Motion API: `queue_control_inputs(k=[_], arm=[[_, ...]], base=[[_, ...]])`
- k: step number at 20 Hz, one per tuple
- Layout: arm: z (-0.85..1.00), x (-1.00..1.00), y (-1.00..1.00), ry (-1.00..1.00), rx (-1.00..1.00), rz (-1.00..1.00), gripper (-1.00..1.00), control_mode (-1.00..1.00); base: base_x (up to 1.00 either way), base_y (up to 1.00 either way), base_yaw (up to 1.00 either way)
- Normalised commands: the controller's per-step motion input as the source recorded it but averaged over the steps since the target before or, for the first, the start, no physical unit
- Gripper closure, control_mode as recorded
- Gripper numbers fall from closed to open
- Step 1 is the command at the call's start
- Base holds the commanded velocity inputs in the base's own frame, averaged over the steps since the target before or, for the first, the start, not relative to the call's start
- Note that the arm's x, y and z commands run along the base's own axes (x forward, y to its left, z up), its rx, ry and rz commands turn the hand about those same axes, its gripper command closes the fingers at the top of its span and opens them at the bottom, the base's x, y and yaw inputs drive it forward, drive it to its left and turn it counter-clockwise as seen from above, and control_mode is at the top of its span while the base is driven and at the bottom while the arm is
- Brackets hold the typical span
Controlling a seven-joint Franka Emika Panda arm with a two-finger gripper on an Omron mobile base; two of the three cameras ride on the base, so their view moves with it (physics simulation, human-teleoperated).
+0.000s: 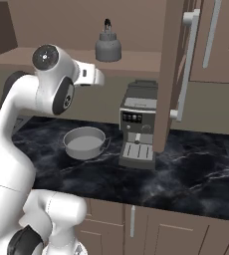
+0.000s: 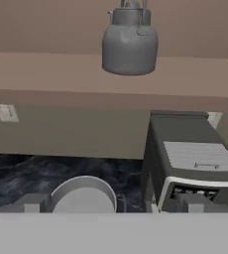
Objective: Pick the kettle from the cabinet and place it on a stove burner. Then pick the pot from the counter and place it on another stove burner. Finally, turn both burners on.
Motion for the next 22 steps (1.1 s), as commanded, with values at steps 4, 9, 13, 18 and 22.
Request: queue_control_inputs(k=[4,9,13,18,22], arm=[[0.25,0.06,-0.04,-0.09,0.0,0.0,-1.0,-1.0],[0.23,0.05,-0.01,-0.12,0.0,0.0,-1.0,-1.0],[0.22,0.04,-0.01,-0.13,0.0,0.0,-1.0,-1.0],[0.18,0.01,-0.03,-0.12,0.0,0.0,-1.0,-1.0],[0.16,0.06,-0.03,-0.06,0.0,0.0,-1.0,-1.0]], base=[[0.0,0.0,0.0],[0.0,0.0,0.0],[0.0,0.0,0.0],[0.0,0.0,0.0],[0.0,0.0,0.0]])
